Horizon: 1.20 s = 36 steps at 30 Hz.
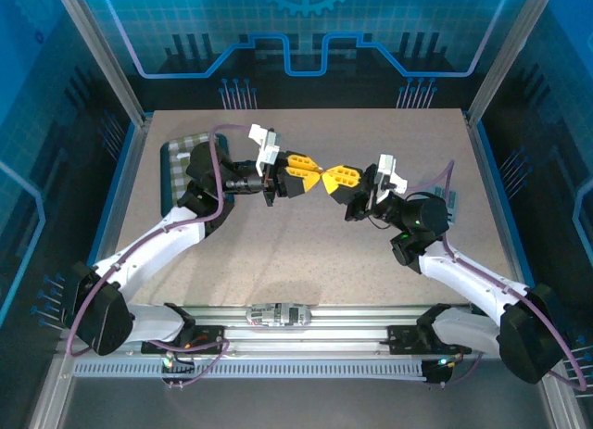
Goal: Remove the keys from the keyring
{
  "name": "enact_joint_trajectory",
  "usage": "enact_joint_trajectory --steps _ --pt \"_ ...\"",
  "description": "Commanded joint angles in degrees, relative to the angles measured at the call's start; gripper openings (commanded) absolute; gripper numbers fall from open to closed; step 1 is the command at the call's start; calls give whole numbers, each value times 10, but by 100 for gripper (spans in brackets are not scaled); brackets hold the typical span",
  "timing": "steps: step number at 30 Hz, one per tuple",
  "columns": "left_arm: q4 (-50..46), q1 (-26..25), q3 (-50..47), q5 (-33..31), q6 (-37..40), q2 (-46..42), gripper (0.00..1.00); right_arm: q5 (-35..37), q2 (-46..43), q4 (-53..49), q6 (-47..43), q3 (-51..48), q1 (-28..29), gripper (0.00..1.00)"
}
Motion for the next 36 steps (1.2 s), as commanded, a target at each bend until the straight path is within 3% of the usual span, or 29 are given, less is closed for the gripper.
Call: enact_joint_trajectory --steps 1,8,18,21,22,24,27,31,34,36 --pt "-8 -3 21 16 7 5 18 -10 -9 5 -7 21 -6 0" --pt "-35 -4 28 24 31 5 0 -19 -13 -4 -13 21 -6 0" --pt "-36 -4 20 8 46 -5 0 -19 -33 -48 -41 26 -5 0" --pt "-37 -4 14 -4 56 -9 0 -11 -47 -73 -54 23 -6 7" --pt "-37 -4 11 -10 58 -10 0 -3 -55 -86 -59 22 -7 15" --pt "-38 -1 10 -14 59 -10 0 24 -75 -119 -71 16 -9 32" --pt "-24 3 3 -25 57 -11 0 60 -112 -181 -97 5 -15 41" --pt "-4 4 -4 -35 54 -11 0 109 -162 -344 -110 29 -19 41" --pt "15 4 -12 -41 52 -10 0 101 -171 -464 -106 69 -21 37" --pt "30 4 -17 -45 51 -8 0 77 -167 -488 -107 77 -22 33"
